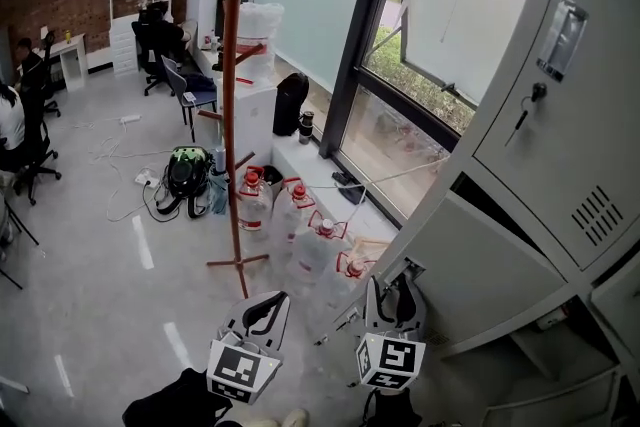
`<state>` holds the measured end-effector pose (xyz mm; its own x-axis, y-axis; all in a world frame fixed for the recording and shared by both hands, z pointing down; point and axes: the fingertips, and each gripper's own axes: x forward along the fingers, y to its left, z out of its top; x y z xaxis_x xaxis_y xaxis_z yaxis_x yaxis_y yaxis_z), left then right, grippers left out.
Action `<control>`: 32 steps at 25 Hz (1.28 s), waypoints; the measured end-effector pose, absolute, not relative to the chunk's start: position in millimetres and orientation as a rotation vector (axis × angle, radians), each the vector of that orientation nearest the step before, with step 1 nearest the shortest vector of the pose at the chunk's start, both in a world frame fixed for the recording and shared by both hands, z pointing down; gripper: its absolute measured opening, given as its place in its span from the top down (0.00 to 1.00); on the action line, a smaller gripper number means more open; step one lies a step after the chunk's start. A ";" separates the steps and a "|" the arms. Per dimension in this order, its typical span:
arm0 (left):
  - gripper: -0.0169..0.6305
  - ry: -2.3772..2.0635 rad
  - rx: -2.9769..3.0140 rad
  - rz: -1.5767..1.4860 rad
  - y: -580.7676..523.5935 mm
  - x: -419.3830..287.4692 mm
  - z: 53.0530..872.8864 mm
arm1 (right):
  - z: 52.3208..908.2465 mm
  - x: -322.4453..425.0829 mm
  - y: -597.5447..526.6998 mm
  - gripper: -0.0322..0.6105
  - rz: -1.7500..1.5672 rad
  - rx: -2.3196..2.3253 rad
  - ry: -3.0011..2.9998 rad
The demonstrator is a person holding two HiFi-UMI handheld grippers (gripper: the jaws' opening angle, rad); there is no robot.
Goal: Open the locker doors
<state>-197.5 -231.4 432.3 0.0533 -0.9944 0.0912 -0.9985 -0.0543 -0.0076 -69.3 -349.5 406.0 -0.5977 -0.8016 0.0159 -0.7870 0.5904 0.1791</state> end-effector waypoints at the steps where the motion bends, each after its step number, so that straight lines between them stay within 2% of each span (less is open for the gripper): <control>1: 0.94 -2.111 2.251 0.107 -229.8 -195.9 430.7 | 406.0 -69.1 -343.9 0.62 -0.234 1.363 -2.714; 27: 0.94 -1.794 2.617 0.043 -180.8 -145.4 403.6 | 409.5 -23.4 -202.3 0.67 -0.242 1.607 -2.563; 32: 0.94 -1.704 2.684 0.037 -175.7 -128.4 402.6 | 410.7 -6.2 -184.6 0.71 -0.268 1.680 -2.502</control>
<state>-128.4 -175.7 402.6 0.4257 -0.9049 -0.0005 -0.9040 -0.4252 -0.0444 -6.2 -184.6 410.7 -0.3787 -0.9255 -0.0022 -0.9050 0.3698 0.2102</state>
